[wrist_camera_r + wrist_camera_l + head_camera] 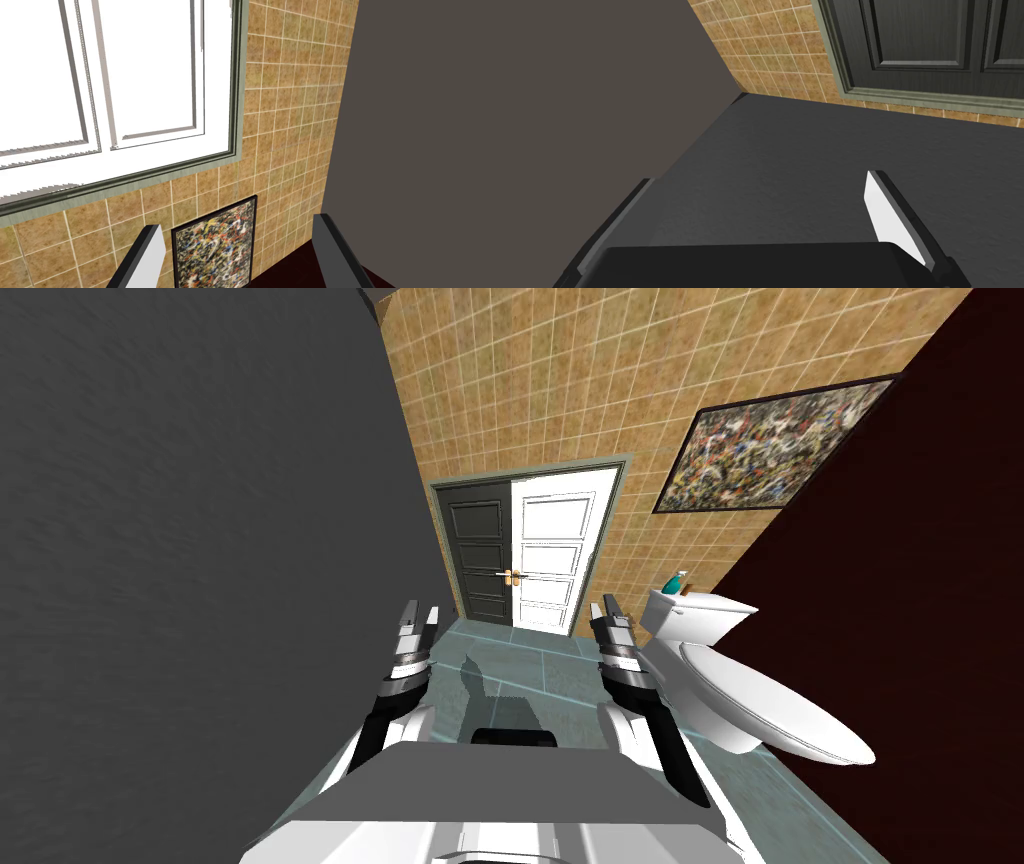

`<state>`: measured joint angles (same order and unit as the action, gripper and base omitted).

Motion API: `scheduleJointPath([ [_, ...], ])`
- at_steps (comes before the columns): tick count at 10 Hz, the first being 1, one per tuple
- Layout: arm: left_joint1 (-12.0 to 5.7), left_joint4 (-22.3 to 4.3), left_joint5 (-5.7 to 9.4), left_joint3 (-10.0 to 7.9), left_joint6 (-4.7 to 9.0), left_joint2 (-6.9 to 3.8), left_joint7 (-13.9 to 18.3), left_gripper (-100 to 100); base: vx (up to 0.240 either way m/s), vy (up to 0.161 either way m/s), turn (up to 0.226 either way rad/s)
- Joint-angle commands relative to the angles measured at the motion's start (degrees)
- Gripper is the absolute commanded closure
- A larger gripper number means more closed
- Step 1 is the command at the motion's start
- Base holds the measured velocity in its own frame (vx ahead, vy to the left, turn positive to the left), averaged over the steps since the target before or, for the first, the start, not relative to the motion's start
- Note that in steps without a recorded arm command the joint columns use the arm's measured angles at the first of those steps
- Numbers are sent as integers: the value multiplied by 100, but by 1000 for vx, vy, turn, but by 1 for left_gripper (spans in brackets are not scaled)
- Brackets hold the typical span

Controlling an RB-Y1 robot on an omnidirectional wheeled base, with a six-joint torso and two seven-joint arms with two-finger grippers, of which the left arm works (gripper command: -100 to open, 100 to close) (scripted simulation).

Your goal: Pull the door open

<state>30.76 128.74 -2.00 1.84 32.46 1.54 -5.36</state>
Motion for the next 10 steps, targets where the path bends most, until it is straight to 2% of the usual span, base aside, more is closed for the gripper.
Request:
scheduleJointPath([
  [1, -84, -167, 27, -22, -33, -85, 45, -100, 28, 57, -77],
  [5, -264, -527, 86, -69, -104, -247, 142, -100, 159, -22, -55],
  [10, -573, -1140, 186, -150, -225, -491, 307, -100, 127, -10, -65],
])
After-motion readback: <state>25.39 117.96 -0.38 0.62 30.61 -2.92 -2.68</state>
